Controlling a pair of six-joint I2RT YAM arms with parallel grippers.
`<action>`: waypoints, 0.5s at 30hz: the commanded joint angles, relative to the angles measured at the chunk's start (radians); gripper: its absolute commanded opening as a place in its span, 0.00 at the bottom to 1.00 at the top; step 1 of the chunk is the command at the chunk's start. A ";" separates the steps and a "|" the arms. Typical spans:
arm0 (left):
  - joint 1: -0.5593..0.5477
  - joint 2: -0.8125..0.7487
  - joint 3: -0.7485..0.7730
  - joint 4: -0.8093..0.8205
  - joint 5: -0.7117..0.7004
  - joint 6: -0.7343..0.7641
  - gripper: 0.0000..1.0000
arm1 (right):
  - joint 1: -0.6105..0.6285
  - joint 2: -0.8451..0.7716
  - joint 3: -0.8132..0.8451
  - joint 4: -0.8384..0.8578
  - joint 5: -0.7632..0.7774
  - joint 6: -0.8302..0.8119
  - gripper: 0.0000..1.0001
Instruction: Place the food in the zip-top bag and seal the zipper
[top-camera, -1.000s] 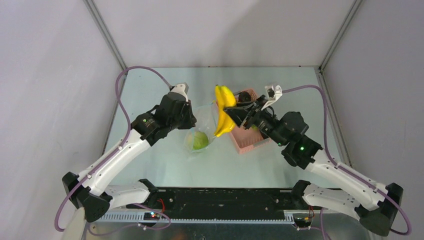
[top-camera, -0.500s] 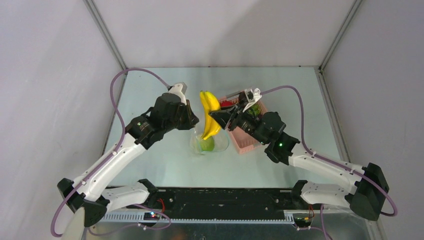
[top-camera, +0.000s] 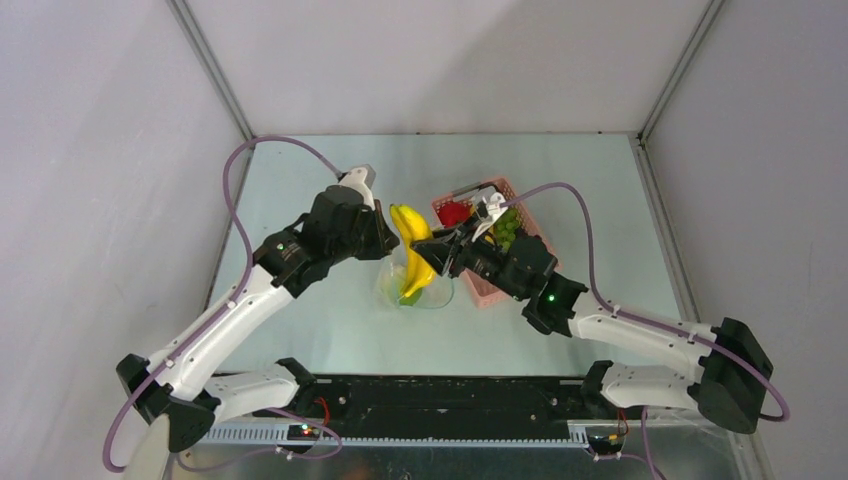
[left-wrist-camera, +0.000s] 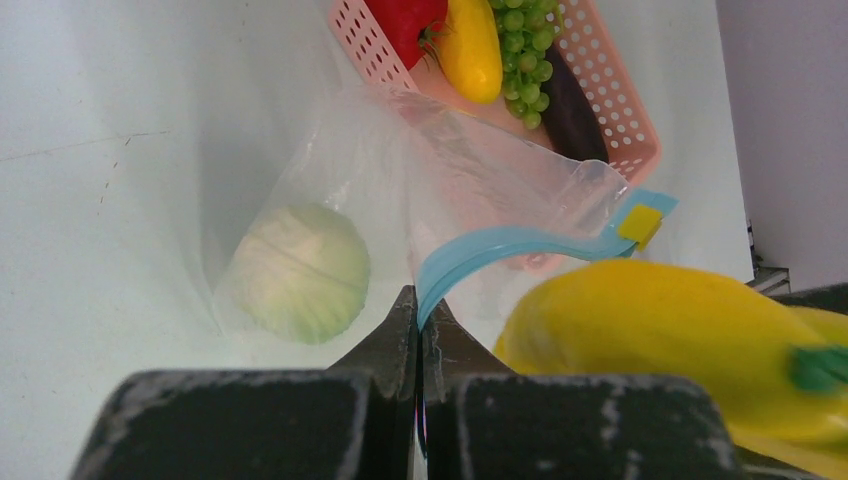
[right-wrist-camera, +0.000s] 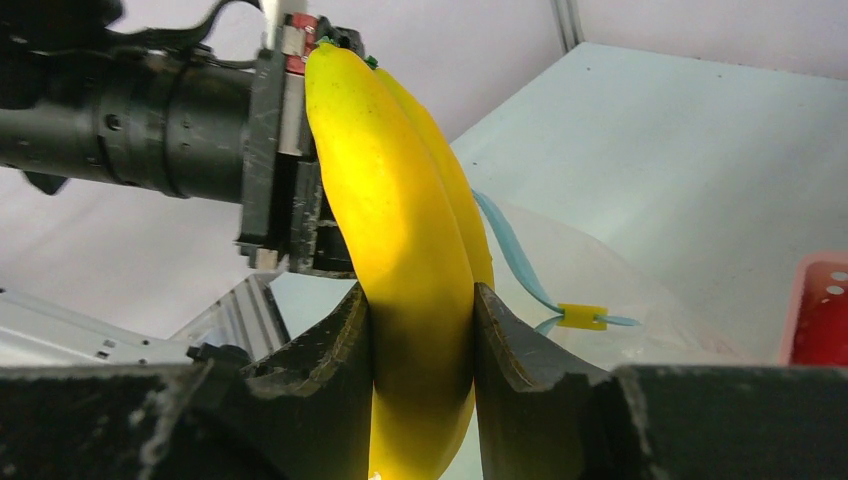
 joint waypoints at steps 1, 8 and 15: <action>0.005 0.000 0.005 0.034 0.015 -0.014 0.00 | 0.004 0.043 0.003 0.069 0.055 -0.051 0.12; 0.006 -0.004 0.004 0.034 0.024 -0.012 0.00 | 0.007 0.084 0.003 0.093 0.136 -0.090 0.17; 0.005 0.003 0.010 0.026 0.012 -0.009 0.00 | 0.013 0.099 0.003 0.082 0.259 -0.144 0.27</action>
